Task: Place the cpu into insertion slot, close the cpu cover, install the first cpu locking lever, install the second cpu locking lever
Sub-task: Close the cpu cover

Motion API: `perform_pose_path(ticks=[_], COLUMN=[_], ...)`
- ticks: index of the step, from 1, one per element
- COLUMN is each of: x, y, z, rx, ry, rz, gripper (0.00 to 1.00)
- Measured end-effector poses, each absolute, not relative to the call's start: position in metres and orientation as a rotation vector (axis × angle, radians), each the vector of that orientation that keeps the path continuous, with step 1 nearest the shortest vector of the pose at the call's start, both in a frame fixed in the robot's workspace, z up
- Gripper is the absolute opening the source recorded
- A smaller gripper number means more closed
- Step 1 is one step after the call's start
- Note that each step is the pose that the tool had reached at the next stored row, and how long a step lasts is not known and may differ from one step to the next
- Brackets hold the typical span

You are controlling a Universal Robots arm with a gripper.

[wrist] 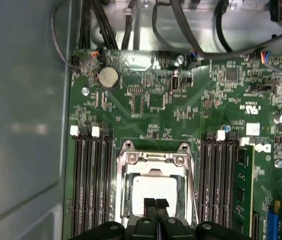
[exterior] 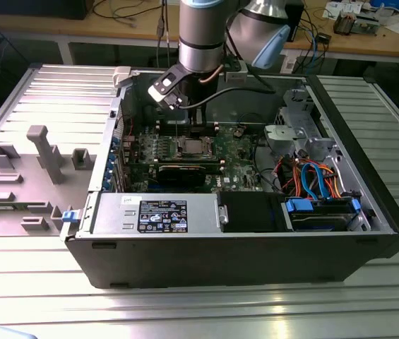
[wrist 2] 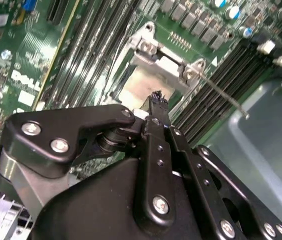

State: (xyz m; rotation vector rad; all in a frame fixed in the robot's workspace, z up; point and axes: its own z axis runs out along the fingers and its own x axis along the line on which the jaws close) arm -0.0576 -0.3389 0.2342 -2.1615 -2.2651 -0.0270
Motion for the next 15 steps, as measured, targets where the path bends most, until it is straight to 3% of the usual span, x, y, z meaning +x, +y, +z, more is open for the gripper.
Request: perform_pose_path(ticks=[15], x=[-0.075], y=[-0.339], z=[0.209], rx=[-2.156], ry=[-2.260], rz=[-0.015], gripper=[0.11])
